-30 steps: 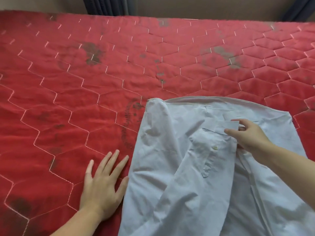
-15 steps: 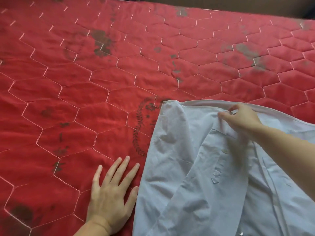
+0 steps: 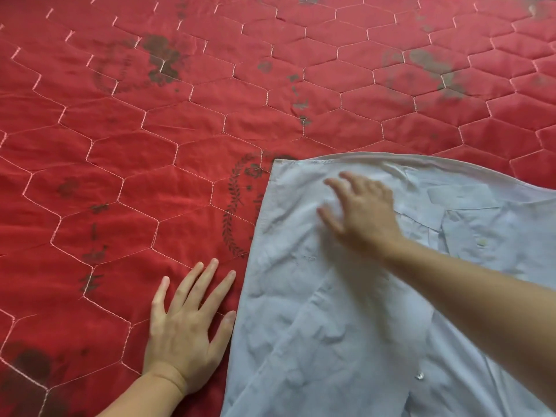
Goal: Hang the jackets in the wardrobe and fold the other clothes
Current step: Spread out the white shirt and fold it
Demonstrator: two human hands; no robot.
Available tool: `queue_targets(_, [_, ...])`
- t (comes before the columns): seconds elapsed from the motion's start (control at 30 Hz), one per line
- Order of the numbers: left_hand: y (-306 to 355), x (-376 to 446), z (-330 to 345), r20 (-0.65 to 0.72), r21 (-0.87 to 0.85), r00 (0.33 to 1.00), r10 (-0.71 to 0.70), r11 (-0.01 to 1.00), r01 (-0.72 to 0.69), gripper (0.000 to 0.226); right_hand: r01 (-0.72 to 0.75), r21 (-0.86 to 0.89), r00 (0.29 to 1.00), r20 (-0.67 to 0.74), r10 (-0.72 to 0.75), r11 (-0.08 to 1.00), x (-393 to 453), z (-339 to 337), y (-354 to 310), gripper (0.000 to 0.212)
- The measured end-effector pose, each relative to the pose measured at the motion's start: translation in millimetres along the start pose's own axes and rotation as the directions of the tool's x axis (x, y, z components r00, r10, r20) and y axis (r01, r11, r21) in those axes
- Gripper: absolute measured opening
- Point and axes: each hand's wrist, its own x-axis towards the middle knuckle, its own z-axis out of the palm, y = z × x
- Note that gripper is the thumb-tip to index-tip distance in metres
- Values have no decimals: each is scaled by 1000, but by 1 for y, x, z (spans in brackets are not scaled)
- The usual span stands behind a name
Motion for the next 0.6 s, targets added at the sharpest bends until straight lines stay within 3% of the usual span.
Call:
queue_targets(0.1, [0,1,2,-16,15,1000,8,1000,-8,55,18,-40,992,124,-13,999,-5,19,-9,65])
queue_targets(0.23, [-1,2,3,-59,29,998,17,999,-16,56,-28,72,997,-75,34,997,-23,19,-18,65])
queue_targets(0.3, [0,2,3,-71,36,997,13,999,-10,56,21,134,993,-119,-5,991,-64,26,-33,62])
queue_targets(0.37, [-1,4,4,-79,31,997,1,1000,2,57,108,65,994,-30,-107,992,-95,36,-47,59])
queue_targets(0.43, [0,6,2,-65,17,998,-16,1000,17,59,77,118,996,29,-81,990,-102,32,-60,55])
queue_targets(0.5, [2,4,0,-65,18,997,-34,999,35,60,68,204,997,-35,-62,977,-114,13,-77,52])
queue_targets(0.6, [2,2,0,-52,37,998,-41,998,43,56,230,240,959,-224,-176,943,-194,-15,-101,48])
